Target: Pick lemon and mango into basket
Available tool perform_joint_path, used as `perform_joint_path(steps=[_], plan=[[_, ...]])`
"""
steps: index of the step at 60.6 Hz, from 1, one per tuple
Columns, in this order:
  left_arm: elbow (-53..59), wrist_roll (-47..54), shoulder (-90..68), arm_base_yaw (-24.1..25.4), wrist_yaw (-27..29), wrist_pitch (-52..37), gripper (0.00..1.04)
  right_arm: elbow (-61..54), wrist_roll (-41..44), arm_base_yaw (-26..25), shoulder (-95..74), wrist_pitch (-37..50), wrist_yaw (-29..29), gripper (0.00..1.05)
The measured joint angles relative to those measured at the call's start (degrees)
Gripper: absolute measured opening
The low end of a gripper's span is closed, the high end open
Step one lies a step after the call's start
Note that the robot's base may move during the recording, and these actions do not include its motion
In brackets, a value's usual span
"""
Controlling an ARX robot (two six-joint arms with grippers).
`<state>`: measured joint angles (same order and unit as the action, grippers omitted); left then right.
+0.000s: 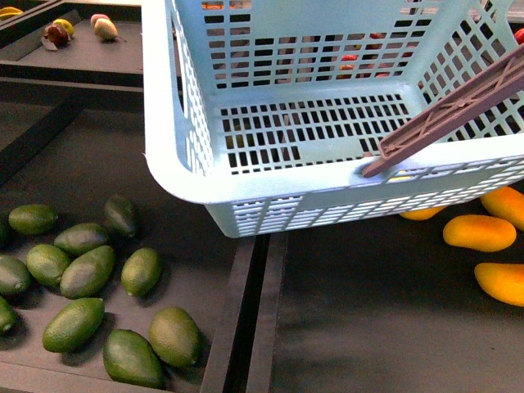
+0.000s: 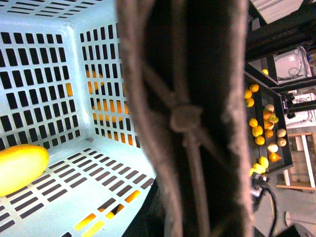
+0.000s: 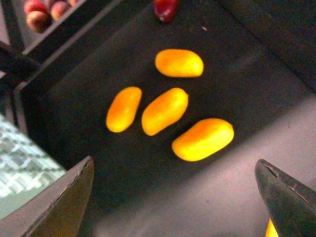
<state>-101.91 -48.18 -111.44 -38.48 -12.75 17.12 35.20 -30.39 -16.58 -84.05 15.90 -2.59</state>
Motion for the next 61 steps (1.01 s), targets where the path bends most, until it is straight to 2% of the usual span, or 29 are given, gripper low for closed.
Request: perform_joint_path(steps=[9,29,61], plan=[[0.00,0.22,0.00,0.15,0.68,0.00,0.05,6.60,-4.11,-2.45,-18.05,1.64,2.16,0.96],[0.00,0.13,0.00,0.11,0.11,0.00,0.05,16.72,-8.96,-4.37,-37.24,0.77,1.29,0.96],[0.00,0.15,0.00,0.11,0.28,0.02,0.05,32.98,-15.80,-0.13,-55.74,-5.05,-0.61,0.96]])
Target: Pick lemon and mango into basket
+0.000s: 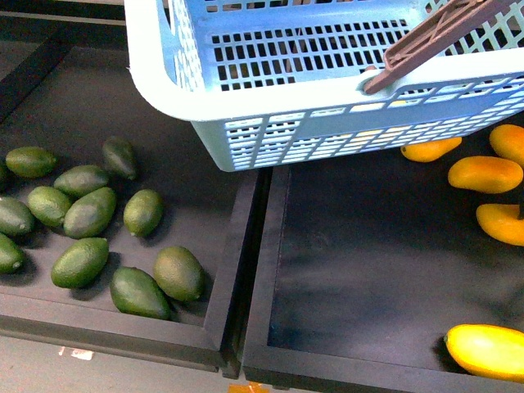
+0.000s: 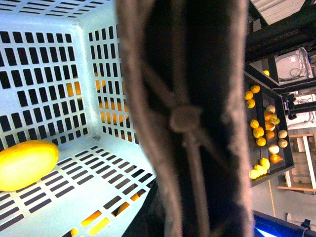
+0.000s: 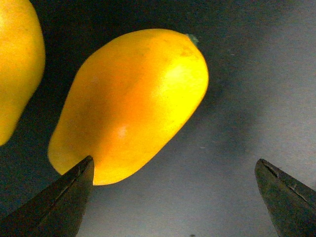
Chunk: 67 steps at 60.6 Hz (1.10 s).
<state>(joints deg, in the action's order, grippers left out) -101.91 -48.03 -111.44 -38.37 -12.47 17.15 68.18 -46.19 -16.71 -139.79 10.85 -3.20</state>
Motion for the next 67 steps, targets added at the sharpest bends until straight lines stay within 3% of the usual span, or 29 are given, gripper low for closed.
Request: perform_joint_path(steps=[34,49,67], plan=[[0.00,-0.04,0.00,0.02,0.07,-0.02,0.05,17.84,-0.74,2.95,-9.16,-8.76,-3.30,0.96],[0.02,-0.04,0.00,0.00,0.02,-0.02,0.05,18.29,0.15,2.58,-9.94,-8.20,-3.87,0.67],[0.00,-0.04,0.00,0.02,0.09,-0.02,0.05,6.80,4.96,-0.59,-2.73,-1.51,-1.53,0.63]])
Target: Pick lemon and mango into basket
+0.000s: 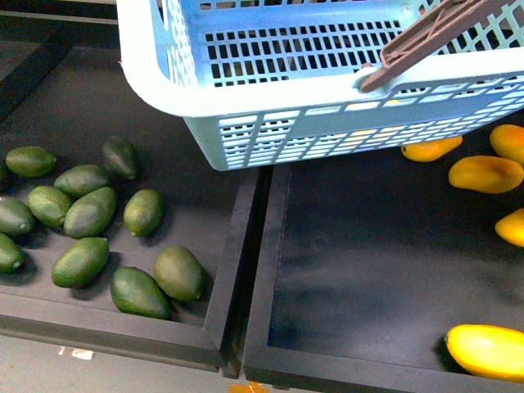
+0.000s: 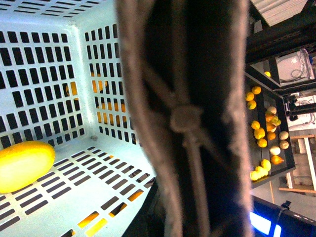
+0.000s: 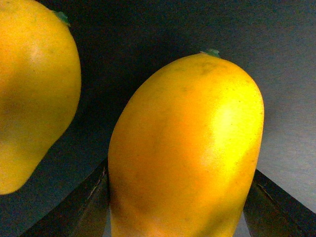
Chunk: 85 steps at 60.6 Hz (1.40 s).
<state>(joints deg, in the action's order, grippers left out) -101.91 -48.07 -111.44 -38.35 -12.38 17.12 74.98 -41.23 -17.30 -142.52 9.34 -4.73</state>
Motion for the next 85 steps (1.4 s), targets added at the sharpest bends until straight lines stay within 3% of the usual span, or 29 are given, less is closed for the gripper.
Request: perform_joint_path(steps=[25,41,53,69,85], plan=[[0.00,0.00,0.00,-0.02,-0.07,0.00,0.05,-23.23,8.39,-7.13,31.56,7.65,9.40,0.63],[0.00,0.00,0.00,-0.02,-0.04,0.00,0.05,-30.49,5.35,-5.22,56.26,6.75,11.02,0.63],[0.00,0.00,0.00,-0.02,-0.04,0.02,0.05,-27.98,-0.13,3.65,65.83,6.03,3.34,0.63],[0.00,0.02,0.00,-0.02,-0.07,0.00,0.05,-22.38,-4.07,19.65,60.13,4.98,-7.32,0.63],[0.00,0.02,0.00,0.00,-0.04,0.00,0.05,-15.67,-4.39,27.50,52.19,4.68,-12.83,0.63]])
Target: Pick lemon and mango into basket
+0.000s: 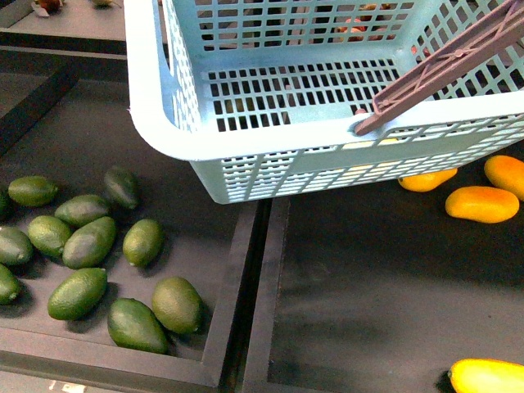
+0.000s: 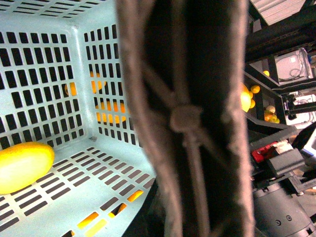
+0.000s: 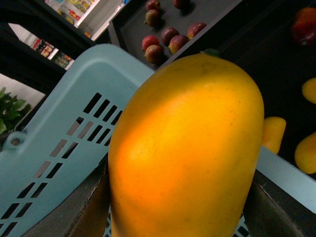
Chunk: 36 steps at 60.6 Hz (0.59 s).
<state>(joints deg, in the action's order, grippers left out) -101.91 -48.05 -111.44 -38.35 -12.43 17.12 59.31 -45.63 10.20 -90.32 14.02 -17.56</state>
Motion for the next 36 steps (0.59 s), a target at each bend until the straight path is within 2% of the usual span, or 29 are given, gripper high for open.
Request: perform_joint_path(steps=[10,20,29,32,36], plan=[[0.02,-0.04,0.00,-0.02,-0.02,0.00,0.05,3.19,0.20,1.88,-3.98,-1.68,-2.69,0.63],[0.00,-0.04,0.00,0.00,0.39,0.02,0.05,5.25,0.11,2.78,-6.88,-3.06,-2.64,0.63],[0.02,-0.09,0.00,0.00,0.26,0.00,0.05,5.42,-0.83,2.60,-7.58,-3.39,-2.71,0.84],[0.00,0.00,0.00,0.00,0.24,0.00,0.05,5.33,-1.46,1.88,-7.56,-3.39,-2.69,0.94],[0.00,0.22,0.00,0.00,0.35,0.00,0.05,5.11,-1.99,1.14,-7.26,-3.37,-2.36,0.97]])
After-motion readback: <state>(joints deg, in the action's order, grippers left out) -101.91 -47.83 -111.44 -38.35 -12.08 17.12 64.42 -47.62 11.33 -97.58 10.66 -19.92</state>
